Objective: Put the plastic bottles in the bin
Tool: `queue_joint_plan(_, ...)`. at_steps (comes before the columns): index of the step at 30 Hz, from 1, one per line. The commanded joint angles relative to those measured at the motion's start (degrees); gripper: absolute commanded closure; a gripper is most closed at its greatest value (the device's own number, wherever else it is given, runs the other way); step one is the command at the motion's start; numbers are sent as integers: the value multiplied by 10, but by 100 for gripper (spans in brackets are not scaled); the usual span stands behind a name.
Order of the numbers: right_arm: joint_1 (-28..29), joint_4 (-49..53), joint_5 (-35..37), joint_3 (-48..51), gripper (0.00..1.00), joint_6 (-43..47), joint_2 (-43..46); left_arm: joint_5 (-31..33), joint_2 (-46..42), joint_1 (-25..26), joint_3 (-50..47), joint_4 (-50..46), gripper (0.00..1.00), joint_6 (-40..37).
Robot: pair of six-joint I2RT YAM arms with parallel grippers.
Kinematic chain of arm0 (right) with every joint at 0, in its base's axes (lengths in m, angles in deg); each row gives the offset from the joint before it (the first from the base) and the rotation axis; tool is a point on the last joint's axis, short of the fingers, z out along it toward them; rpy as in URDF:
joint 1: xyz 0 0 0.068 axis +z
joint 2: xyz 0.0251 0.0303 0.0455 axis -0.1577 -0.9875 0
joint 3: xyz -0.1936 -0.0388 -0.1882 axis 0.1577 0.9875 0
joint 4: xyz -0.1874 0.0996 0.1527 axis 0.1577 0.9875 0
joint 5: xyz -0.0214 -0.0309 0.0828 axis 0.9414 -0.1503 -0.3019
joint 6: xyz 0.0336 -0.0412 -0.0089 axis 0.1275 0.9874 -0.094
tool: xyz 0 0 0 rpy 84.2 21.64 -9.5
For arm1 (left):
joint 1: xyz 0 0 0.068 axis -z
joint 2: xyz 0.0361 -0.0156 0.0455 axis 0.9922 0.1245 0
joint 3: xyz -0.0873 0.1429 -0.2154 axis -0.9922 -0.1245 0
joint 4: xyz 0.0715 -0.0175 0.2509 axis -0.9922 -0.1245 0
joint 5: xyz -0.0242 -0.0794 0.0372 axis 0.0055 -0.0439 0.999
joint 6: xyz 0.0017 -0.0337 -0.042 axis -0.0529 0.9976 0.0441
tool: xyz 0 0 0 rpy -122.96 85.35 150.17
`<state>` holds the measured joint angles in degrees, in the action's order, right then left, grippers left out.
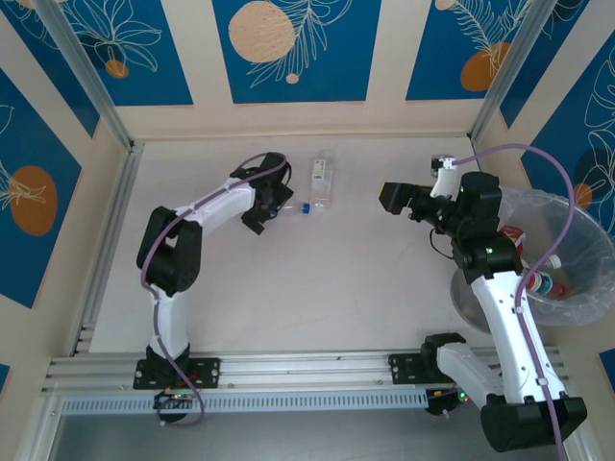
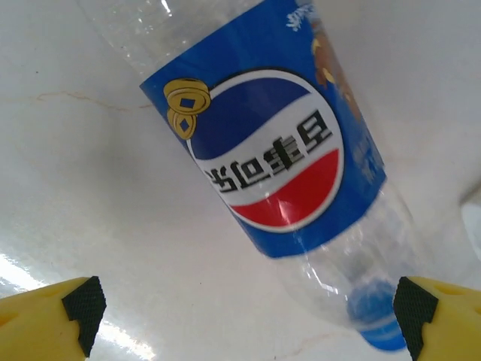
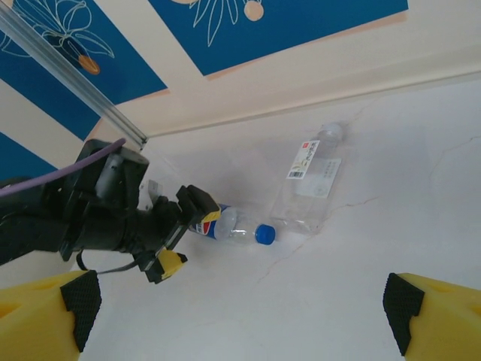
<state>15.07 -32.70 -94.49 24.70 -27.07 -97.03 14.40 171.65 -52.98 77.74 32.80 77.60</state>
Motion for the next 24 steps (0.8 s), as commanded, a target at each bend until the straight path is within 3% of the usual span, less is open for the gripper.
queue_joint_plan(1, 6, 25, -10, -12, 0, 26, 12, 33, 29, -3, 64, -88, 0, 70)
queue_joint_plan(5, 7, 34, -7, -7, 0, 35, 17, 51, 59, -8, 98, -109, 0, 85)
queue_joint_plan(11, 10, 53, -1, -8, 0, 52, 18, 45, 125, -25, 198, -215, 0, 109)
queue_joint_plan(24, 13, 88, 20, -16, 0, 88, 26, 102, 185, -52, 266, -273, 2, 146)
